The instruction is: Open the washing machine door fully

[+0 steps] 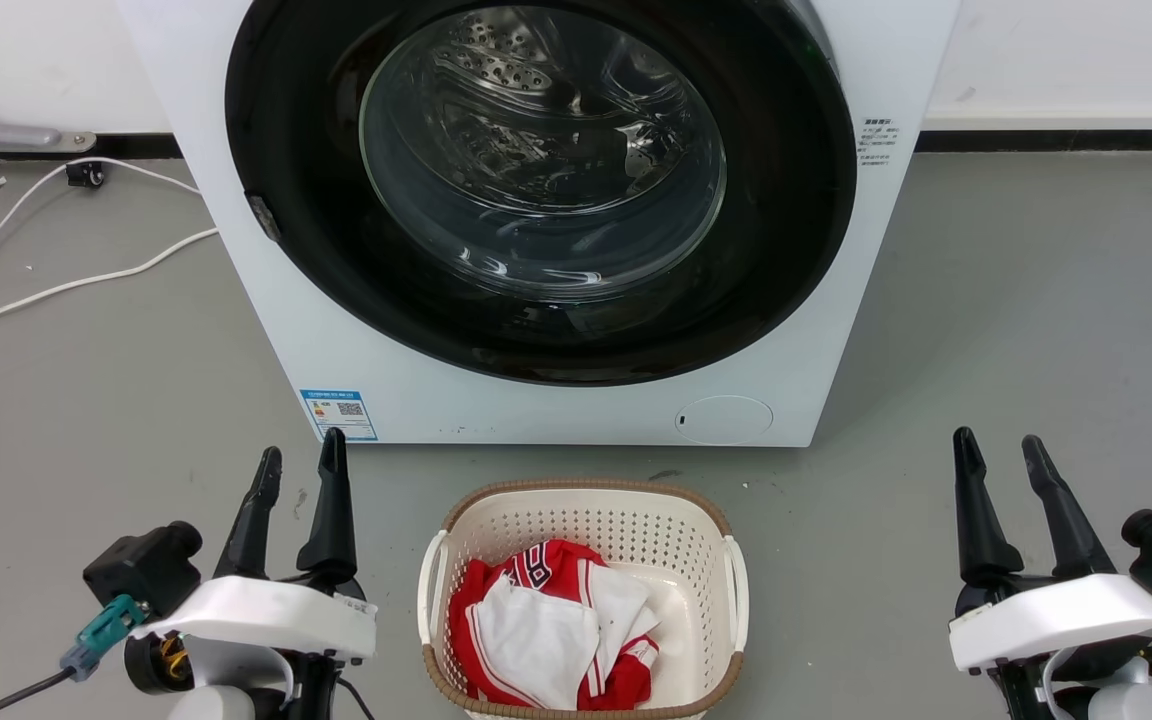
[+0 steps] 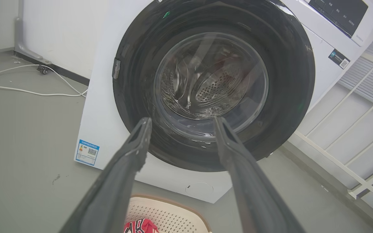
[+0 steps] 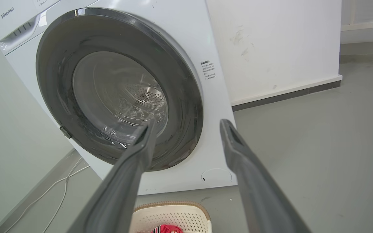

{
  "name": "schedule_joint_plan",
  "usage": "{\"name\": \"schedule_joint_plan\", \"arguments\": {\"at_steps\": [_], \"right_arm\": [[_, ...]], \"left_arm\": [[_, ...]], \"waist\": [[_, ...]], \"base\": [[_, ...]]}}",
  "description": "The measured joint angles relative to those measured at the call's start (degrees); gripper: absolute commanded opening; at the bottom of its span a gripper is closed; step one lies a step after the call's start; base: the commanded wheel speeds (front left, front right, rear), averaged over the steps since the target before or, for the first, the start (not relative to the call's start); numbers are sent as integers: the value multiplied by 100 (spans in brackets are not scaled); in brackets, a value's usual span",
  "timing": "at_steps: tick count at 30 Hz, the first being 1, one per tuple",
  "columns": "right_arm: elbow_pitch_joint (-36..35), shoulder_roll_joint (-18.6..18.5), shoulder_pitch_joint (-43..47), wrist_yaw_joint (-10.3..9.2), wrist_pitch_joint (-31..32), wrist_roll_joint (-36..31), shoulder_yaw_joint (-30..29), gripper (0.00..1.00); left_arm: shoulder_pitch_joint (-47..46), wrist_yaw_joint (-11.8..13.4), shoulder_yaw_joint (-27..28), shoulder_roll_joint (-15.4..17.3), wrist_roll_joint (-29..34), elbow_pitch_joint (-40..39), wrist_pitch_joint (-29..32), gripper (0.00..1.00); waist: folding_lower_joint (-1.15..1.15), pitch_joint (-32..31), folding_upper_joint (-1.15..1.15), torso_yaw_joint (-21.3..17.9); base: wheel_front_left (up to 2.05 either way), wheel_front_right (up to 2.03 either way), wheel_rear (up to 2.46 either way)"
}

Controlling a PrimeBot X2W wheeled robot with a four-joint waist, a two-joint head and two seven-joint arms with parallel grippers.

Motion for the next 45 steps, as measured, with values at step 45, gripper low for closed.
{"name": "schedule_joint_plan", "arguments": {"at_steps": [45], "right_arm": [[-179,1,47,11,-78,-2197,108,100]], "left_arm": [[-89,204,-311,104,2443,51,-598,100]], "waist": [[0,31,0,34]], "base": [[0,0,0]]}}
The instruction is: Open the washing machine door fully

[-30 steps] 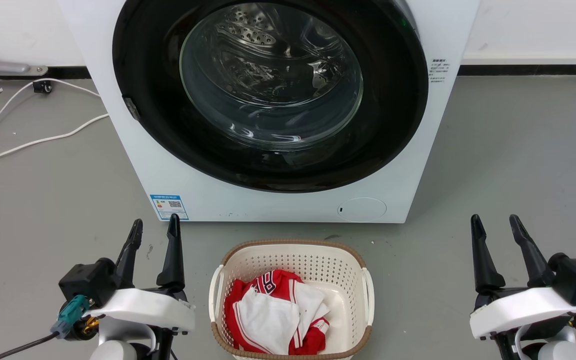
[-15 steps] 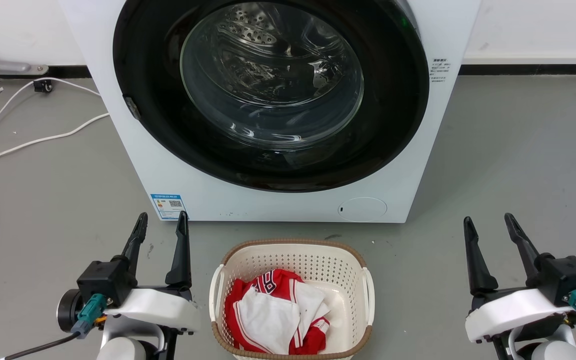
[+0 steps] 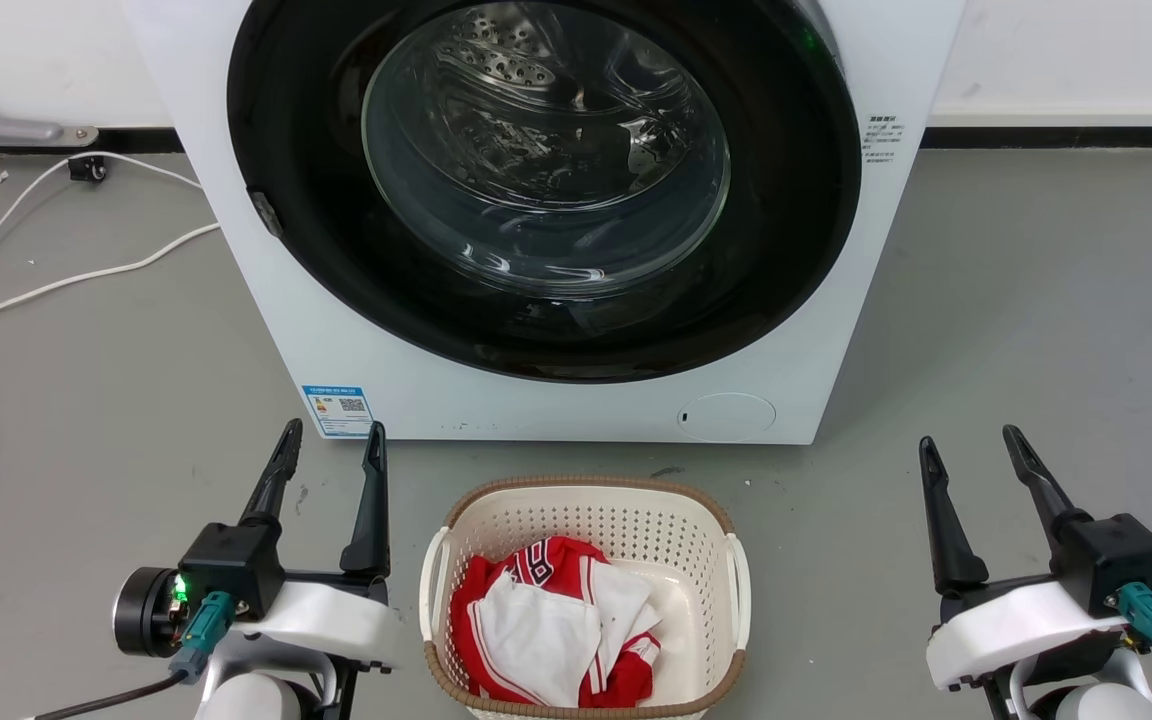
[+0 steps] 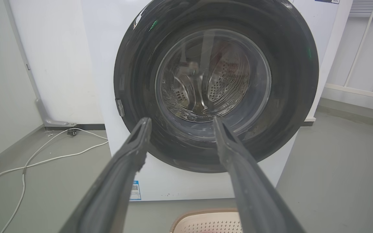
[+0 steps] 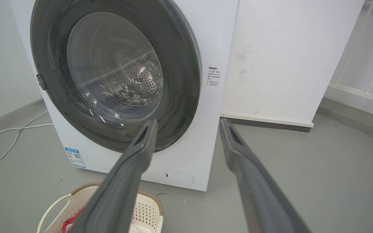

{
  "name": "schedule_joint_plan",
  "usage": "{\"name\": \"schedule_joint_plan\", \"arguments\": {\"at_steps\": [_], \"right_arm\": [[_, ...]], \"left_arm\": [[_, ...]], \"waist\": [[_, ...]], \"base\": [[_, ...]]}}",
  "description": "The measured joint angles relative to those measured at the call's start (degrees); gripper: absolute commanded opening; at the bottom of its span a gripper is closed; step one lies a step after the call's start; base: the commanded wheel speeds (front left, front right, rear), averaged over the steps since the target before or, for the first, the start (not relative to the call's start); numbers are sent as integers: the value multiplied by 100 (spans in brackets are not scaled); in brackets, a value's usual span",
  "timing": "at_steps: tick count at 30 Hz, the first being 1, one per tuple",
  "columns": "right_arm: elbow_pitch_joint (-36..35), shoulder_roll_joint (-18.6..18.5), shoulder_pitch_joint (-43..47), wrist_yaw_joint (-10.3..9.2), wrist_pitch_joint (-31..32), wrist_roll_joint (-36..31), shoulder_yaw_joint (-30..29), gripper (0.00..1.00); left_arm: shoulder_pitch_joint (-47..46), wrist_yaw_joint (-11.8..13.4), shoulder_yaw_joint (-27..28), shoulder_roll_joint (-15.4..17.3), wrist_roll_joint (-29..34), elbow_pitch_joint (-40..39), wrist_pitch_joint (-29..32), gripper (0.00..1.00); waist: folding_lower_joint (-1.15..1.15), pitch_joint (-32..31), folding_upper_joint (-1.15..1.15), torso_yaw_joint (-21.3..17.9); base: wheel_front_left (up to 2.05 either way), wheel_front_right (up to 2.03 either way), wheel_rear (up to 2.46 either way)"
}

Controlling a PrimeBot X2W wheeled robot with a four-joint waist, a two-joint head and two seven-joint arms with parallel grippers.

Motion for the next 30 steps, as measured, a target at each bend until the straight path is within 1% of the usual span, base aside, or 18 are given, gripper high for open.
{"name": "schedule_joint_plan", "arguments": {"at_steps": [12,28,29,30], "right_arm": [[-3,1,1,0,-62,-269,7,100],[44,2,1,0,-66,-159,-3,100],[48,2,1,0,-64,-137,-4,70],[53,2,1,0,-58,-111,-5,34]], "left_arm": [[-5,-2,2,-15,369,-3,-110,100],[-10,-26,36,-48,368,20,-124,100],[-11,-26,38,-49,372,20,-124,100],[-12,-26,42,-52,372,19,-124,100]], "waist": [[0,10,0,12],[0,42,0,22],[0,43,0,23],[-1,46,0,24]], "base": [[0,0,0],[0,0,0],[0,0,0],[0,0,0]]}}
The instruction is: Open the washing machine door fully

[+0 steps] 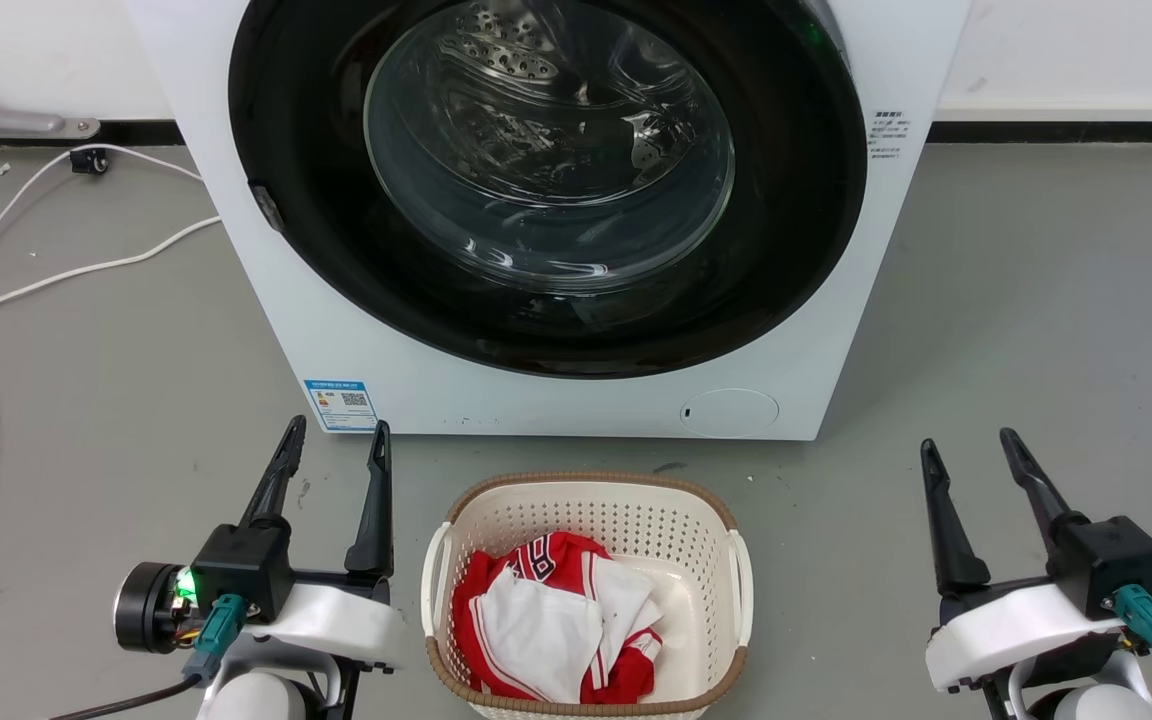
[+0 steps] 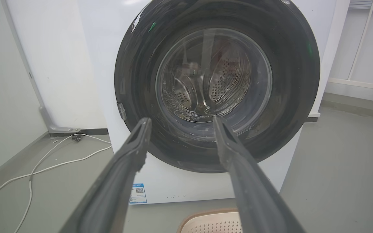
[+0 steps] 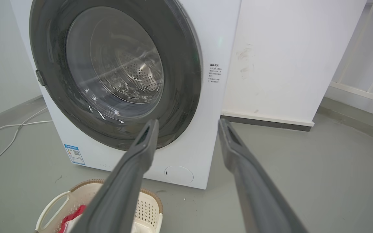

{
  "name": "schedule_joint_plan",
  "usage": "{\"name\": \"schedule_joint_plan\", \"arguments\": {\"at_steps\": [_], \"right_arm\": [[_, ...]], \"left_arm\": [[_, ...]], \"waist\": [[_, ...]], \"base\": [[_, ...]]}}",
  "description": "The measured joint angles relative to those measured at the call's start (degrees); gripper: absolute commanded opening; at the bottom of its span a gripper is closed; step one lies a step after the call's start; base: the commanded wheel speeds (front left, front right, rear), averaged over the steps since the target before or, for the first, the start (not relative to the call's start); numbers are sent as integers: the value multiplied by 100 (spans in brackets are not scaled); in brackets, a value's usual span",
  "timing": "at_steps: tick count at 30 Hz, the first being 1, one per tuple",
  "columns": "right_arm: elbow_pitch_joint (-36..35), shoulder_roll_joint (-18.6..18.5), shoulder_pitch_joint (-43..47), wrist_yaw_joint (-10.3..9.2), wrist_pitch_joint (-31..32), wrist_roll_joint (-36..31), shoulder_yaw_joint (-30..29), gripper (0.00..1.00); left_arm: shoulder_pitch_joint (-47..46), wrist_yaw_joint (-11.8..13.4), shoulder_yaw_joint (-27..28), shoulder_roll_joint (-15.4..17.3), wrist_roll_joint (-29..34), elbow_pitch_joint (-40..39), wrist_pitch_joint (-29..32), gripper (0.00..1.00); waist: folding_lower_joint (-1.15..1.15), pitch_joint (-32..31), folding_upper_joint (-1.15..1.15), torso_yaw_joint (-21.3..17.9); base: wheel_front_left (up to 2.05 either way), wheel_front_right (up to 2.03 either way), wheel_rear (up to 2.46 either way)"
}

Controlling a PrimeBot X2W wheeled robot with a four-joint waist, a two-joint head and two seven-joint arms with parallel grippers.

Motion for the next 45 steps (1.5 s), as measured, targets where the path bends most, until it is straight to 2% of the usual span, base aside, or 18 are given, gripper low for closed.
{"name": "schedule_joint_plan", "arguments": {"at_steps": [1,2,7,9,15,23,27,31,34,39,45], "right_arm": [[2,0,0,0,5,15,2,5],[4,0,-1,0,7,51,4,0],[11,0,-5,0,-8,271,-15,0],[16,0,-27,0,-49,609,-62,0],[177,4,-278,-1,-92,2818,-315,0],[581,8,-1272,-1,73,6553,-853,0],[1129,5,-2085,-2,288,7661,-1321,0],[1829,-34,-3025,-2,522,8183,-1719,0],[2303,-189,-3673,-2,723,8330,-1805,0],[3169,-591,-4802,-2,1115,8271,-1735,0],[4161,-1222,-6063,-2,1751,7759,-1339,0]], "left_arm": [[-2,0,1,-2,0,0,0,100],[-3,0,3,-4,0,0,0,100],[-4,0,10,-10,9,-2,0,100],[-4,-1,19,-12,9,-3,0,100],[-16,-1,48,-15,11,-30,0,100],[-131,7,99,-23,11,-68,0,100],[-180,8,118,-30,10,-85,0,100],[-305,9,87,-33,16,-102,0,100],[-398,9,42,-36,18,-121,0,100],[-573,9,-31,-41,19,-155,0,100],[-748,19,-143,-43,23,-182,0,100]], "waist": [[0,3,0,2],[0,4,0,3],[0,13,0,3],[0,24,0,1],[0,90,0,-19],[0,232,0,-56],[0,328,0,-68],[0,460,0,-48],[0,575,0,-9],[0,826,0,81],[1,1122,0,235]], "base": [[0,0,0],[0,0,0],[0,0,0],[0,0,0],[0,0,0],[0,0,0],[0,0,0],[0,0,0],[0,0,0],[0,0,0],[0,0,0]]}}
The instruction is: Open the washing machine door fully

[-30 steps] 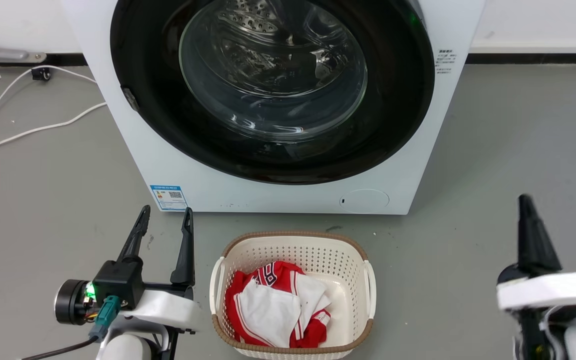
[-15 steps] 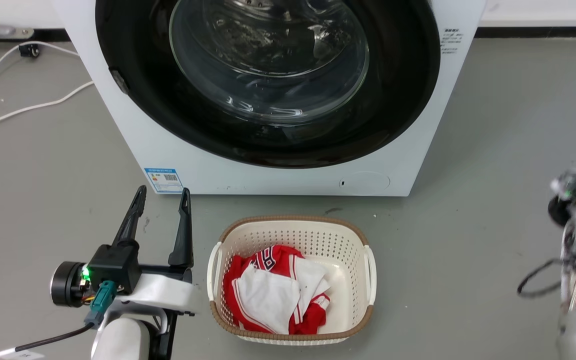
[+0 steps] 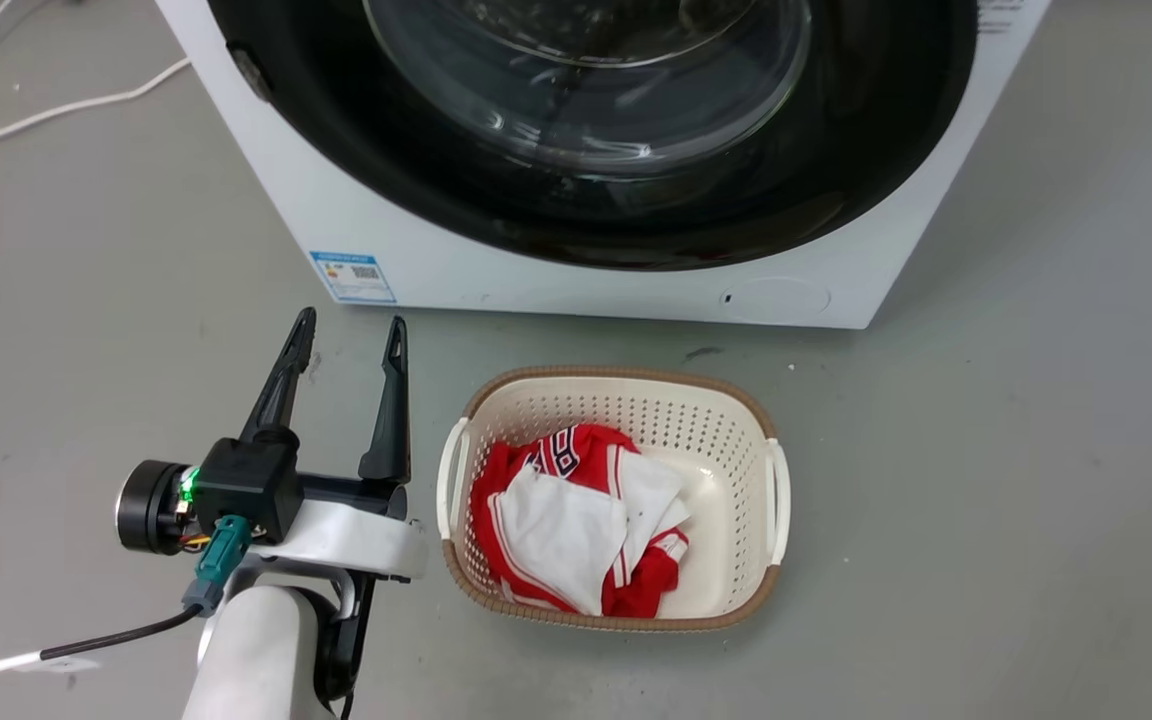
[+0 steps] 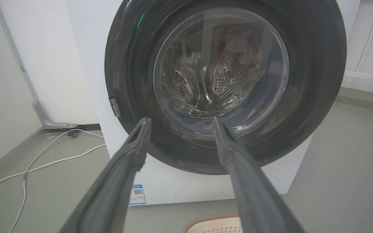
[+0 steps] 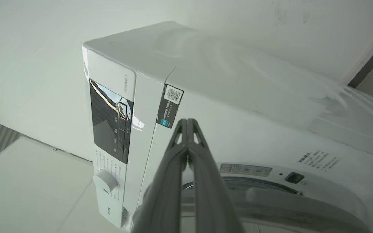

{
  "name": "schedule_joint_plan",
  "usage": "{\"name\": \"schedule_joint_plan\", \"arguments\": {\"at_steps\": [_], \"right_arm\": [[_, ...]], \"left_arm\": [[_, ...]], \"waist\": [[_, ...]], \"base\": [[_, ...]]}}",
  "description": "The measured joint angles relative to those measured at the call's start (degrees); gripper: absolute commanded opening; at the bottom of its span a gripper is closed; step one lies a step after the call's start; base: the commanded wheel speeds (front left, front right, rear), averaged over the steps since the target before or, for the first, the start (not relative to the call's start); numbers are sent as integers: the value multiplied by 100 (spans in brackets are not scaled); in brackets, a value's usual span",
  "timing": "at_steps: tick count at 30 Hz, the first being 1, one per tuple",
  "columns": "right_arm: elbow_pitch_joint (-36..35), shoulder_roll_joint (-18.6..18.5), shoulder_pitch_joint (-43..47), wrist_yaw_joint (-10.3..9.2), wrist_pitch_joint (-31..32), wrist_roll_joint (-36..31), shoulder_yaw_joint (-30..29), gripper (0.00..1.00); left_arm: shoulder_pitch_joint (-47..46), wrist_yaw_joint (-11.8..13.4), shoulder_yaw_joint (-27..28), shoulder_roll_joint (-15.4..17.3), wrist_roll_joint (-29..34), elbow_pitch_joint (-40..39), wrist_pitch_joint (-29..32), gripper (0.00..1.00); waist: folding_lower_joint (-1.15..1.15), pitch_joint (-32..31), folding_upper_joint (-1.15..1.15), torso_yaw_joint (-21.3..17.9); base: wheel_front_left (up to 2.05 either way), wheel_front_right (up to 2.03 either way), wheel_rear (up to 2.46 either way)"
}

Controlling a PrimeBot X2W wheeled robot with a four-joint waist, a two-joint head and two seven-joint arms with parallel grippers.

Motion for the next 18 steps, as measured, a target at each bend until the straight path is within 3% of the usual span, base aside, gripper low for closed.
{"name": "schedule_joint_plan", "arguments": {"at_steps": [10,18], "right_arm": [[1200,-357,-1429,0,1404,-1031,931,0],[1818,-331,-1996,1,1796,-1622,1328,0]], "left_arm": [[-209,83,-102,-2,-58,-127,0,100],[-386,168,-237,-4,-165,-204,0,100]], "waist": [[0,476,0,217],[0,809,0,336]], "base": [[0,0,0],[0,0,0]]}}
